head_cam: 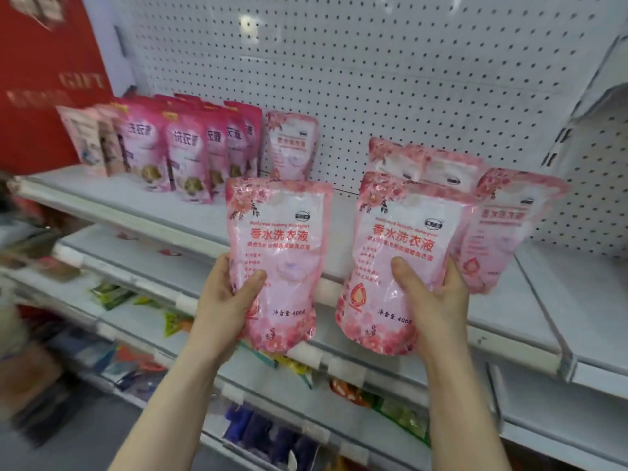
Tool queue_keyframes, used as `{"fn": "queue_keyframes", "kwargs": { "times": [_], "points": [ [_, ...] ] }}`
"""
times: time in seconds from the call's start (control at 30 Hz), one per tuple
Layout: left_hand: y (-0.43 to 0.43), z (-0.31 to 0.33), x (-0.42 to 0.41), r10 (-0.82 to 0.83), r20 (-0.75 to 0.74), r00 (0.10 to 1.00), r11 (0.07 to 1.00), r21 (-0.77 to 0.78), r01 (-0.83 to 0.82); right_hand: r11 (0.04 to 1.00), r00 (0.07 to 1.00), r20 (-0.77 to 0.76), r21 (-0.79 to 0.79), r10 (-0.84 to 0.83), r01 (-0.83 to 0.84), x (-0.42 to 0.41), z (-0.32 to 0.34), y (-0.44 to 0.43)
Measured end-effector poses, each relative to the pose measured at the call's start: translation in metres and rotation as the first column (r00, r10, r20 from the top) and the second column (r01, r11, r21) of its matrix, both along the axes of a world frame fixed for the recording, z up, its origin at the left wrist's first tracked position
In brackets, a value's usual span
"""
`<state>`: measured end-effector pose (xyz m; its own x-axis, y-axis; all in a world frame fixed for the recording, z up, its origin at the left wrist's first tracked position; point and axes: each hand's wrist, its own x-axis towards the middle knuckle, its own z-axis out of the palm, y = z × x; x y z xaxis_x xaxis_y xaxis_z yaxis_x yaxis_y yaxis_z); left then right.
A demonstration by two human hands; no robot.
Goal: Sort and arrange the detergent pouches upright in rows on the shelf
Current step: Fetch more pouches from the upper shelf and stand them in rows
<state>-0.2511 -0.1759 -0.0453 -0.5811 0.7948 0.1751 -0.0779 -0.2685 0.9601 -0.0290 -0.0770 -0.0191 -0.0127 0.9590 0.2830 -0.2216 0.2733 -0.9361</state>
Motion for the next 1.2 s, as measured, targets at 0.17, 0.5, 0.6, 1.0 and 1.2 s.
{"fn": "queue_keyframes", "kwargs": {
  "times": [0.17, 0.5, 0.6, 1.0, 1.2],
  "points": [
    [-0.004, 0.002, -0.085, 0.07, -0.003, 0.998, 0.997, -0.005, -0.07, 1.0, 0.999, -0.045, 0.004, -0.007, 0.007, -0.077, 0.01, 0.003],
    [0.057, 0.029, -0.178, 0.09, -0.078, 0.993, 0.989, 0.123, -0.08, 0.984, 0.978, 0.188, 0.171, -0.087, 0.054, -0.178, 0.052, 0.096],
    [0.075, 0.036, -0.201, 0.082, -0.088, 0.993, 0.987, 0.148, -0.069, 0.995, 0.965, 0.263, 0.1, -0.012, -0.015, -0.213, 0.06, 0.144],
    [0.128, 0.026, -0.256, -0.001, -0.195, 0.981, 0.999, 0.052, 0.012, 0.993, 0.973, 0.211, -0.093, 0.09, -0.072, -0.303, 0.04, 0.236],
    [0.147, 0.026, -0.254, -0.12, -0.271, 0.955, 0.992, 0.004, 0.126, 0.98, 0.935, 0.313, 0.162, -0.164, 0.118, -0.287, 0.071, 0.218]
  ]
}}
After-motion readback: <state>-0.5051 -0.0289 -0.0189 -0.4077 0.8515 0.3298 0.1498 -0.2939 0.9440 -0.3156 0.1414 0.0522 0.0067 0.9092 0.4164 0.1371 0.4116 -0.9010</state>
